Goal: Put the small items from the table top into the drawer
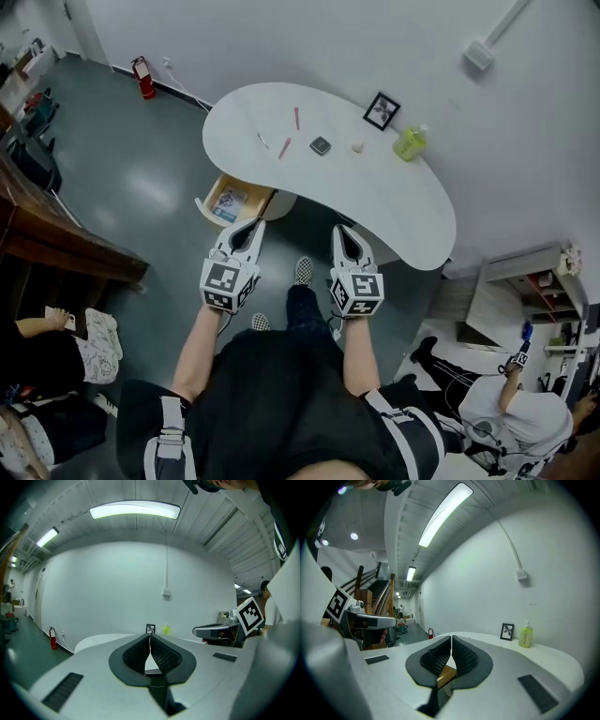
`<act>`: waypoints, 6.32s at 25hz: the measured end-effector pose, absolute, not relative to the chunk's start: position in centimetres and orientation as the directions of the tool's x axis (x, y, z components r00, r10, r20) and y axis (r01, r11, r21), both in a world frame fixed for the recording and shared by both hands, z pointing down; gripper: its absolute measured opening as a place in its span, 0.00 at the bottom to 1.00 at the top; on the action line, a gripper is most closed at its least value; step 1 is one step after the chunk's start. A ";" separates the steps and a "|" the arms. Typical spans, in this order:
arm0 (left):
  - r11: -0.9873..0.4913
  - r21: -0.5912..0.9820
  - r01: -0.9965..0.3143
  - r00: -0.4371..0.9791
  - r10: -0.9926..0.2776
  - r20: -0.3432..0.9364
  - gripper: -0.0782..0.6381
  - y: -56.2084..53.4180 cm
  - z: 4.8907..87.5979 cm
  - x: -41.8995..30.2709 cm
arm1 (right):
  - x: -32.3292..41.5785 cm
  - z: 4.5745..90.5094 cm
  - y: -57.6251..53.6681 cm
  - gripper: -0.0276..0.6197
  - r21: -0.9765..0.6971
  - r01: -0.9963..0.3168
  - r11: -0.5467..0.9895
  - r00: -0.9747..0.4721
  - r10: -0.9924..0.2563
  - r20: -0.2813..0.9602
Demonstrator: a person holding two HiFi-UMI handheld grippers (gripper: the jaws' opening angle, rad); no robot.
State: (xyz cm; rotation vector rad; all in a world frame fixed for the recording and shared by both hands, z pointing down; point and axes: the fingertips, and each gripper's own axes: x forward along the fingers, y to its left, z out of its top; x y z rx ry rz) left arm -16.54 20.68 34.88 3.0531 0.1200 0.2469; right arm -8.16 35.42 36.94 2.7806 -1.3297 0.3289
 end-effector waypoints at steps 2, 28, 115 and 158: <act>-0.995 0.079 0.064 0.985 0.076 0.158 0.14 20.3 35.1 -15.4 | -6.8 37.5 34.8 0.09 -0.060 -0.778 -0.625 0.602 -0.770 0.209; -0.994 0.110 0.006 0.959 0.037 0.280 0.14 17.0 40.0 9.3 | 18.1 43.7 29.0 0.09 -0.116 -0.826 -0.552 0.498 -0.810 0.309; -0.940 0.248 -0.235 0.839 -0.068 0.539 0.14 11.4 55.8 16.4 | 32.5 66.8 16.2 0.48 -0.032 -0.961 -0.273 0.172 -0.686 0.707; -0.779 0.189 -0.598 0.760 -0.476 0.443 0.14 2.5 47.4 -3.3 | 11.6 51.4 4.4 0.48 -0.022 -0.991 0.132 -0.125 -0.847 0.516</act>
